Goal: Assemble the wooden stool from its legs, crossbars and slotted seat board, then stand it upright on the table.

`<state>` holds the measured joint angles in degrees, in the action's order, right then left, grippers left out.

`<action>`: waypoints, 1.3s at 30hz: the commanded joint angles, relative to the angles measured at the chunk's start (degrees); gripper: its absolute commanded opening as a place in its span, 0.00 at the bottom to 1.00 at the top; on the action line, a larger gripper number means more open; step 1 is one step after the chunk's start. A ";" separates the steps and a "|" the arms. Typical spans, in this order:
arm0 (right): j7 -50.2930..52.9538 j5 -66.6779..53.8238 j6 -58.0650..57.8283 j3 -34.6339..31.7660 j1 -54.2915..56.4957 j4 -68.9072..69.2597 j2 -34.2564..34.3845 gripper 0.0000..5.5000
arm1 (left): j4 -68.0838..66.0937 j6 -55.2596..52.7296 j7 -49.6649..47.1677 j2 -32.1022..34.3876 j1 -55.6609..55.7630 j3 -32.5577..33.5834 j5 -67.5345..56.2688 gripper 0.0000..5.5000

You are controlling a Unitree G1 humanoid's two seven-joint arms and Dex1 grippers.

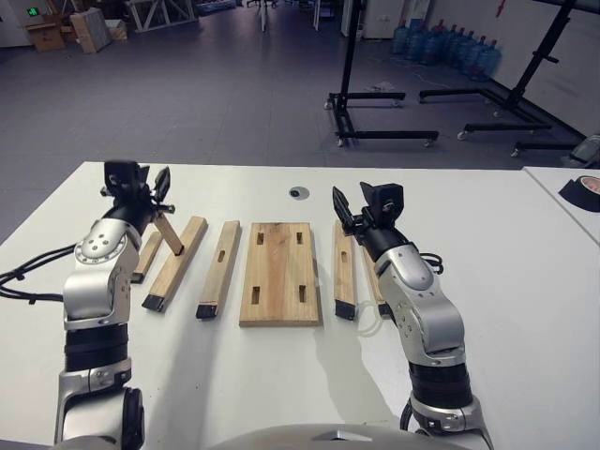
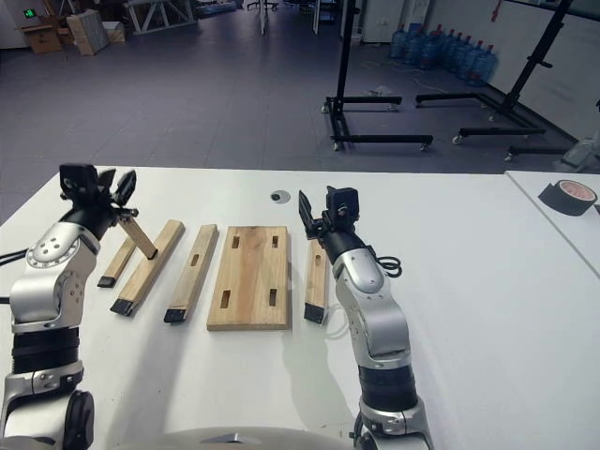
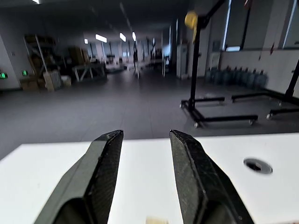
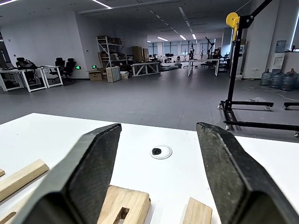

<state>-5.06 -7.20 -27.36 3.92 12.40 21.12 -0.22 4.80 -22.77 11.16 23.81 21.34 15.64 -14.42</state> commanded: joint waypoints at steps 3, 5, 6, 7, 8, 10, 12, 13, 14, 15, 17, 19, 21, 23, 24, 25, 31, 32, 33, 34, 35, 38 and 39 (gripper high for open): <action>-0.14 0.39 0.61 0.84 1.55 -0.58 -0.04 0.53 | -6.98 6.32 2.29 0.05 7.80 1.34 -1.51 0.33; -0.52 0.71 1.08 1.10 1.97 -1.20 -0.35 0.53 | -11.95 8.98 2.78 0.18 12.40 3.36 -3.18 0.33; -0.84 0.98 1.39 1.32 2.26 -1.56 -0.68 0.53 | -14.36 9.91 2.76 -0.08 14.42 4.46 -4.18 0.33; -1.08 1.18 1.65 1.49 2.48 -1.86 -0.96 0.53 | -16.29 10.70 2.57 -0.47 15.80 5.35 -5.05 0.33; -1.27 1.35 1.89 1.64 2.70 -2.08 -1.21 0.53 | -17.79 11.44 2.61 -0.95 16.67 6.07 -5.98 0.33; -1.71 1.56 2.41 1.82 3.25 -2.80 -1.58 0.53 | -19.43 12.67 2.55 -1.36 17.03 6.80 -6.87 0.33; -2.11 1.69 2.79 1.67 3.73 -3.32 -2.01 0.53 | -20.27 13.22 2.36 -1.48 17.02 7.97 -8.17 0.33; -2.33 1.73 3.02 1.66 3.92 -3.63 -2.19 0.53 | -20.42 13.55 2.39 -1.39 16.47 8.39 -8.56 0.33; -2.54 1.71 3.19 1.66 4.08 -3.89 -2.31 0.53 | -20.69 13.73 2.41 -1.33 15.75 8.76 -8.81 0.33; -2.68 1.76 3.24 1.67 4.20 -4.04 -2.40 0.53 | -21.37 14.02 2.51 -1.40 15.02 9.09 -8.98 0.33; -3.01 1.77 3.09 1.59 4.37 -4.25 -2.63 0.53 | -24.70 14.44 2.52 -1.96 13.23 8.90 -8.40 0.33; -3.56 2.00 2.76 1.71 4.53 -4.68 -3.31 0.53 | -28.41 14.81 2.30 -3.59 10.40 6.83 -6.52 0.33; -4.34 3.71 2.54 2.90 4.94 -5.32 -5.21 0.53 | -31.75 14.43 2.01 -6.20 7.24 4.41 -4.95 0.33; -5.05 4.63 1.94 3.49 5.33 -5.75 -6.33 0.53 | -36.62 14.90 2.35 -7.22 5.96 1.94 -2.71 0.33; -5.27 4.70 1.76 3.50 5.45 -5.86 -6.48 0.53 | -38.55 15.18 2.73 -7.21 6.06 1.07 -1.91 0.33; -5.45 4.60 1.51 3.49 5.66 -5.74 -6.49 0.53 | -39.72 15.35 3.01 -6.86 6.34 0.35 -1.20 0.33; -5.05 4.05 0.74 2.86 6.11 -4.74 -5.39 0.53 | -39.35 15.47 3.47 -4.24 8.86 0.37 -1.26 0.33; -4.84 4.01 0.78 2.70 5.84 -4.62 -5.16 0.53 | -36.28 15.25 3.49 -3.95 9.04 0.58 -1.96 0.33; -4.67 4.00 0.82 2.57 5.61 -4.51 -4.98 0.53 | -32.98 15.05 3.53 -3.70 9.21 0.79 -2.66 0.33; -4.51 3.97 0.86 2.45 5.40 -4.42 -4.83 0.53 | -29.48 14.70 3.40 -3.57 9.36 0.95 -3.26 0.33; -4.36 3.97 0.87 2.34 5.22 -4.34 -4.69 0.53 | -26.32 14.38 3.28 -3.40 9.57 0.98 -3.64 0.33; -3.97 3.99 0.96 2.14 4.42 -4.02 -4.35 0.53 | -14.35 12.92 2.36 -2.31 11.65 1.13 -4.65 0.33; -3.92 4.02 0.97 2.12 4.24 -3.98 -4.27 0.53 | -11.13 11.94 2.12 -1.95 12.20 1.35 -5.16 0.33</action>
<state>-9.36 -2.84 -26.10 6.28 17.30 16.46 -4.66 -13.36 -8.92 13.80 20.67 31.29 16.69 -18.41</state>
